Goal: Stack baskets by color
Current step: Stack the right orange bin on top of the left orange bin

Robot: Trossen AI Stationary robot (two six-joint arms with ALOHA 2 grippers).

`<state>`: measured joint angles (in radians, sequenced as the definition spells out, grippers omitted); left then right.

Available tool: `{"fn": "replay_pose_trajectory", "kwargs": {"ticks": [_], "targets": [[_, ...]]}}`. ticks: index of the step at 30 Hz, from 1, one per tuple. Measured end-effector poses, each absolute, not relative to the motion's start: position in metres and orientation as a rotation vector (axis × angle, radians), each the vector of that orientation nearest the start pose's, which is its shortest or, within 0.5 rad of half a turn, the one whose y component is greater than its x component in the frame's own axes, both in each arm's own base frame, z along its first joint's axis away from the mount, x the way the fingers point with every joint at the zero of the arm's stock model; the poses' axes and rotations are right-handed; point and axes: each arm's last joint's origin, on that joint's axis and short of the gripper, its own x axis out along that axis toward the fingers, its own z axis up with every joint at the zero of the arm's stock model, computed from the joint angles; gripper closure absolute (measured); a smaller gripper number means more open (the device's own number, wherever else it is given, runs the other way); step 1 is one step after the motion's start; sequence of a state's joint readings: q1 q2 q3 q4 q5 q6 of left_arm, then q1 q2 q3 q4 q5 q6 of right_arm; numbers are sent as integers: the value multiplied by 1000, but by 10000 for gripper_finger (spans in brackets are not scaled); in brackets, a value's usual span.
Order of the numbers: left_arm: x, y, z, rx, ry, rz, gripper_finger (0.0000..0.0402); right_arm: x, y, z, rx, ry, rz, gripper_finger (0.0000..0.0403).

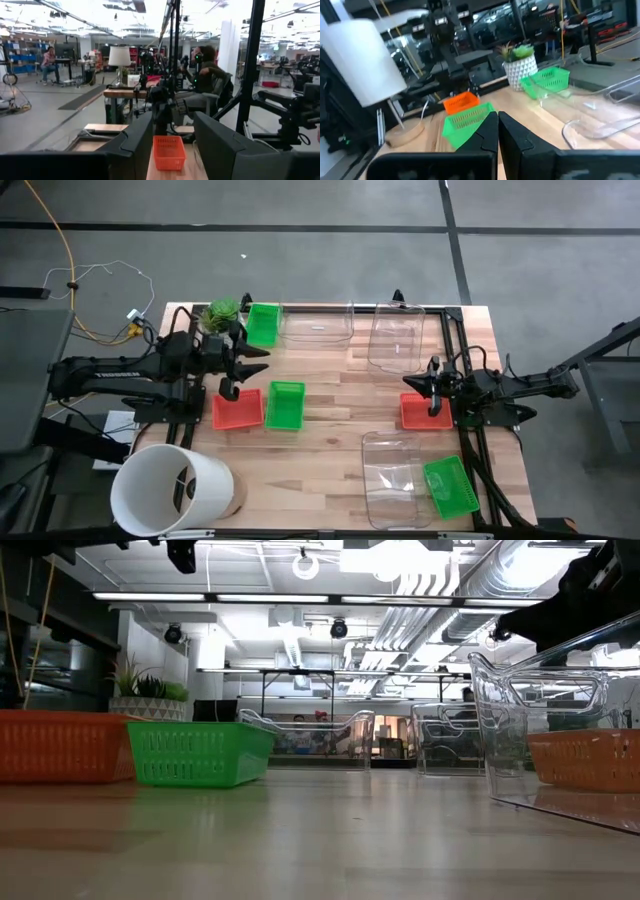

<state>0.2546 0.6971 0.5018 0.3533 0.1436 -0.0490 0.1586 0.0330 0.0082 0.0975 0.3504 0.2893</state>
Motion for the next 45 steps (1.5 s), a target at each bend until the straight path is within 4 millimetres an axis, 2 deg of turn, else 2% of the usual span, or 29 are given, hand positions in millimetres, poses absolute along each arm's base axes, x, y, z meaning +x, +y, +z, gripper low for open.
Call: {"fn": "replay_pose_trajectory", "kwargs": {"ticks": [6, 10, 15, 18, 22, 25, 28, 33, 38, 42, 45], "targets": [[161, 38, 297, -22, -134, 109, 271, 96, 5, 182, 332, -193, -194, 402], [161, 38, 297, -23, -134, 109, 271, 93, 3, 194, 378, -318, -214, 402], [161, 38, 297, -23, -129, 109, 271, 93, 4, 209, 463, -294, -197, 386], [161, 38, 297, -23, -130, 109, 271, 99, 5, 213, 467, -142, -222, 349], [161, 38, 297, -24, -130, 109, 271, 107, 9, 230, 467, 44, -220, 280], [161, 38, 297, -23, -130, 109, 271, 113, 13, 243, 483, 244, -209, 234], [161, 38, 297, -23, -130, 109, 271, 118, 16, 253, 554, 443, -226, 205], [161, 38, 297, -23, -130, 109, 271, 125, 27, 251, 688, 845, -199, 190], [161, 38, 297, -23, -130, 109, 271, 118, 37, 243, 742, 1224, -231, 192], [161, 38, 297, -24, -130, 109, 271, 111, 44, 239, 709, 1362, -241, 192], [161, 38, 297, -24, -130, 109, 271, 112, 52, 238, 673, 1377, -198, 192]]}}
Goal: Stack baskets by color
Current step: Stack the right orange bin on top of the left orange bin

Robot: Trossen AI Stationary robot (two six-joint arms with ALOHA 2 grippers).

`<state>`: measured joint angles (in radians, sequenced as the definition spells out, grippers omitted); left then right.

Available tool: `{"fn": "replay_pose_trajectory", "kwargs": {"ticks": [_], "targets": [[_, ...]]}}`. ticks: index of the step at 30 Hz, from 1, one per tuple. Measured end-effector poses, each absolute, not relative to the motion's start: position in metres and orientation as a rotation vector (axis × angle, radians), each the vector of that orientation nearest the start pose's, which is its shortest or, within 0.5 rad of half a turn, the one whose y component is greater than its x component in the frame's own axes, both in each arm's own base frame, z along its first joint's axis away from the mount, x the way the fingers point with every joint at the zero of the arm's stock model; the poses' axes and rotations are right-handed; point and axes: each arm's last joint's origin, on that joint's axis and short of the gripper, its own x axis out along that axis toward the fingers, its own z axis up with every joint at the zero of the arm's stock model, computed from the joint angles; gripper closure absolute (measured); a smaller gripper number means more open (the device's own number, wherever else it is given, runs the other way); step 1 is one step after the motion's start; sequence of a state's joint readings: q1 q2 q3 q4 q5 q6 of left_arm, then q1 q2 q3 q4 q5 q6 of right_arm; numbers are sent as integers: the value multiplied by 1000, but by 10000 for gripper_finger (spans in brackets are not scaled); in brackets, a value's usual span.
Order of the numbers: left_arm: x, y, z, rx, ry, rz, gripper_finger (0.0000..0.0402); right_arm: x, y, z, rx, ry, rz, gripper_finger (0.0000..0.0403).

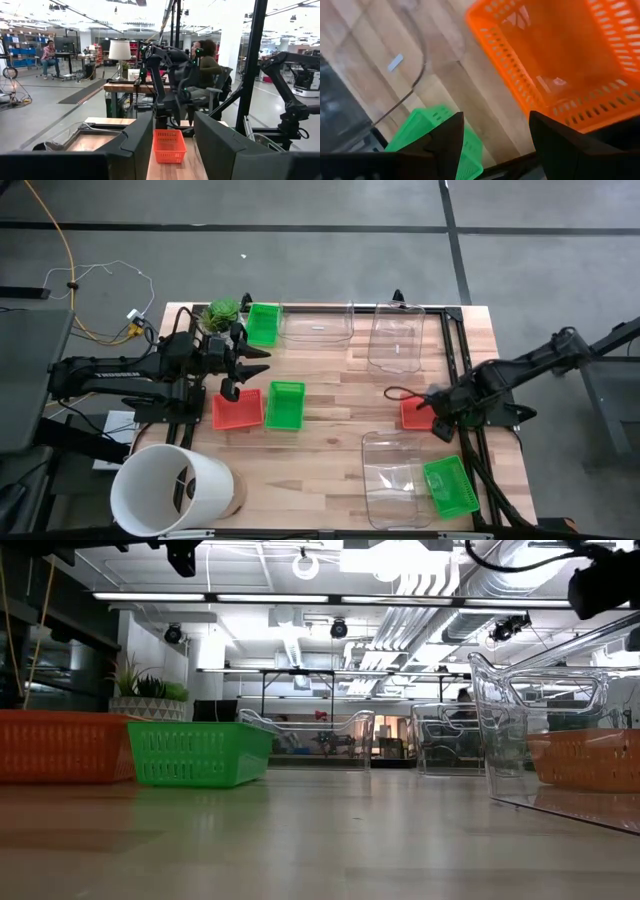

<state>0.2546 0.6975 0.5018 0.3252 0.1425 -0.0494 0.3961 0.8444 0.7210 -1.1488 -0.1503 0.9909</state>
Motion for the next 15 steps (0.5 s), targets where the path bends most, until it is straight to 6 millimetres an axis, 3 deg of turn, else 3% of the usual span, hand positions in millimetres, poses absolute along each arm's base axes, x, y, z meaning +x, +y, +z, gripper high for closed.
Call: {"fn": "replay_pose_trajectory", "kwargs": {"ticks": [6, 15], "targets": [[161, 38, 297, -24, -130, 109, 271, 120, 70, 231, 499, 1351, -164, 192], [161, 38, 297, -24, -130, 109, 271, 125, 90, 214, 283, 1443, -167, 192]]}}
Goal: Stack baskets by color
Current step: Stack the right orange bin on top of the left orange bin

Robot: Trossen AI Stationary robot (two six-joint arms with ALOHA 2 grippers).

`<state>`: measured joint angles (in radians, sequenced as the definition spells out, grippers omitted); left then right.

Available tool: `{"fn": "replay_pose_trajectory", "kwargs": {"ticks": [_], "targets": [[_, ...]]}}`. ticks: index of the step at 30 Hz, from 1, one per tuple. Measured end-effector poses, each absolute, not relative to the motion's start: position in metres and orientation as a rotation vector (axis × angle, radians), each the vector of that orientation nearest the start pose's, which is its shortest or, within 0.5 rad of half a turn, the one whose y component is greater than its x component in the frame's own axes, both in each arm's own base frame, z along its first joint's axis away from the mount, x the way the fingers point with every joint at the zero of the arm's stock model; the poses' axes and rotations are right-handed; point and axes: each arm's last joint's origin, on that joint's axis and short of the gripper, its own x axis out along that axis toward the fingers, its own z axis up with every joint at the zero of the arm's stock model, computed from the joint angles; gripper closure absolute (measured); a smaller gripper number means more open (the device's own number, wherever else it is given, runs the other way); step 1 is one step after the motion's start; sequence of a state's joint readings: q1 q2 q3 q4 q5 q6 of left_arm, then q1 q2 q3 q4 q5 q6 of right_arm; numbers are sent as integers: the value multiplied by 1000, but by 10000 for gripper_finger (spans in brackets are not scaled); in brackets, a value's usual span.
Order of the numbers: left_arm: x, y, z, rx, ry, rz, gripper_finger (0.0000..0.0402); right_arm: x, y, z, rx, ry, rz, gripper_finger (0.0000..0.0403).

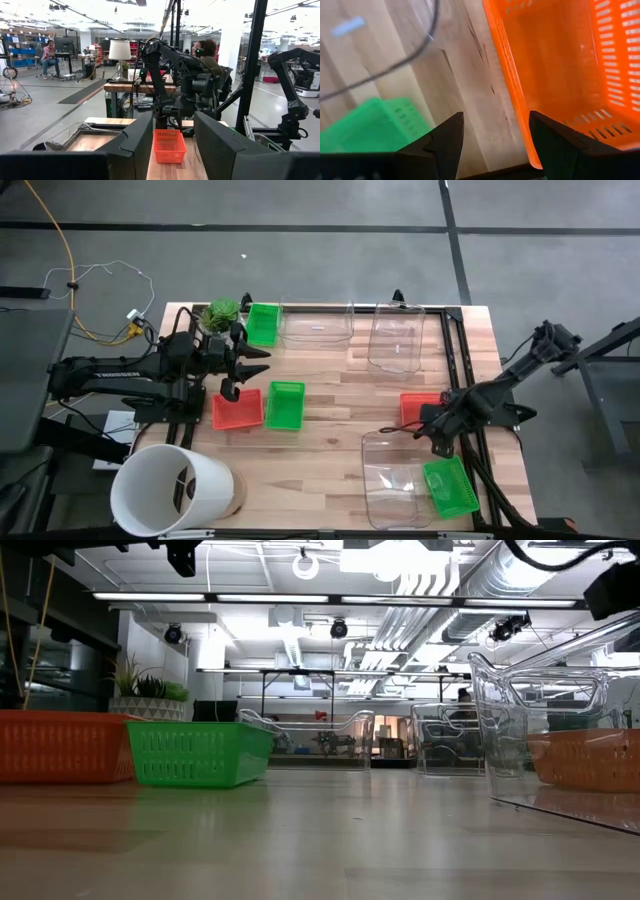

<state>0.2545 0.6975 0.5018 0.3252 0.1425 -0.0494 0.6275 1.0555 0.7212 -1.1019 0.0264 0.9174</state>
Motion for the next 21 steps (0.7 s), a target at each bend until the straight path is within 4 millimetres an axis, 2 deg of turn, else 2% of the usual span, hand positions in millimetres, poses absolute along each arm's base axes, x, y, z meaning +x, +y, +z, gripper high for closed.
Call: {"fn": "replay_pose_trajectory", "kwargs": {"ticks": [4, 11, 17, 21], "targets": [[161, 38, 297, -24, -130, 109, 271, 126, 93, 206, 230, 1485, -192, 192], [161, 38, 297, -24, -130, 108, 271, 122, 93, 180, 168, 1556, -228, 192], [161, 38, 297, -24, -130, 109, 271, 124, 91, 178, 95, 1499, -270, 193], [161, 38, 297, -24, -130, 108, 271, 124, 91, 178, 92, 1500, -268, 217]]}}
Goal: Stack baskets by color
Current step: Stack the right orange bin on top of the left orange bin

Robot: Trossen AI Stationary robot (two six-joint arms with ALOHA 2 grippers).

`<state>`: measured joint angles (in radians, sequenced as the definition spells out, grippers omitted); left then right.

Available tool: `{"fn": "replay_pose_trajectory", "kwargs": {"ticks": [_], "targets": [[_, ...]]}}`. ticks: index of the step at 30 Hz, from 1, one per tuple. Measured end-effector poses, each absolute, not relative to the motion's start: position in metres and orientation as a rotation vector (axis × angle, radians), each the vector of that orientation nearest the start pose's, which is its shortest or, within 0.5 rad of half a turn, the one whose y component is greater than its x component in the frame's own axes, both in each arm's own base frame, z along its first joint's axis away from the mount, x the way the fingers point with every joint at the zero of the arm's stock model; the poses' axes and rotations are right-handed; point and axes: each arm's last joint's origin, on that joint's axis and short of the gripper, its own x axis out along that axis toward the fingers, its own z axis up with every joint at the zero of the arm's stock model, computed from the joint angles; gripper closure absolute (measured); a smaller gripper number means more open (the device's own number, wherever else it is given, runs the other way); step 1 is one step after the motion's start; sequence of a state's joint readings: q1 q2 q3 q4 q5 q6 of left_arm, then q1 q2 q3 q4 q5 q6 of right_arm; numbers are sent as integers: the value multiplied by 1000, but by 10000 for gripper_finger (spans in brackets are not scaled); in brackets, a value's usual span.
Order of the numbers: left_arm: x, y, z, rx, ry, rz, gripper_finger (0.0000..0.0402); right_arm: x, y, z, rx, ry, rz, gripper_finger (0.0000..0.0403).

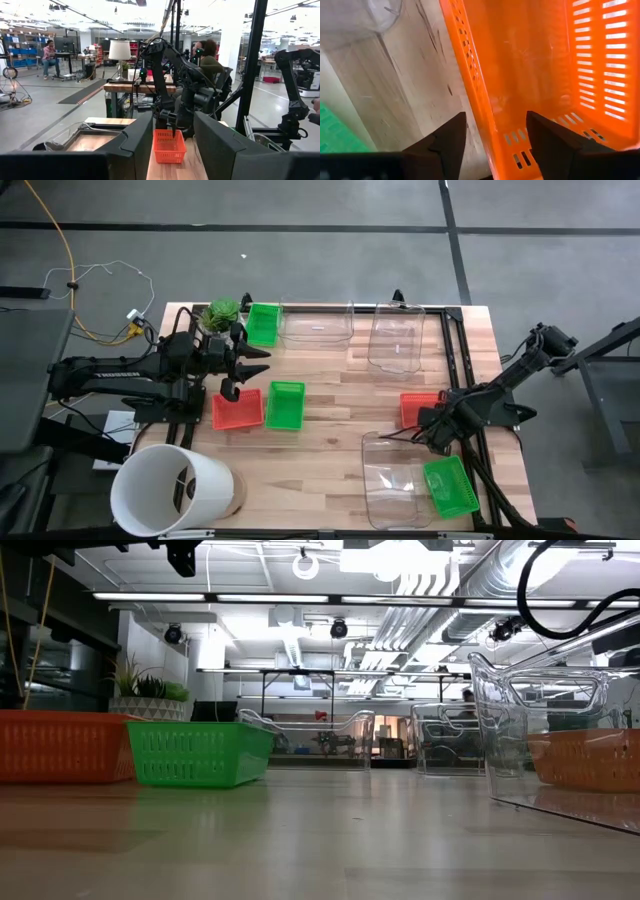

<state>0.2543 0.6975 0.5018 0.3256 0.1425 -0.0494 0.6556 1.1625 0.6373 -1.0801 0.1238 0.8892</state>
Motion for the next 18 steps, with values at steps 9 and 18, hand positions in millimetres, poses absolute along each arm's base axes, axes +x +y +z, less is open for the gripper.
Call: {"fn": "replay_pose_trajectory", "kwargs": {"ticks": [9, 18], "targets": [[161, 38, 297, -25, -130, 109, 271, 124, 91, 179, 97, 1495, -277, 373], [161, 38, 297, -24, -130, 108, 271, 125, 92, 191, 128, 1522, -300, 398]]}}
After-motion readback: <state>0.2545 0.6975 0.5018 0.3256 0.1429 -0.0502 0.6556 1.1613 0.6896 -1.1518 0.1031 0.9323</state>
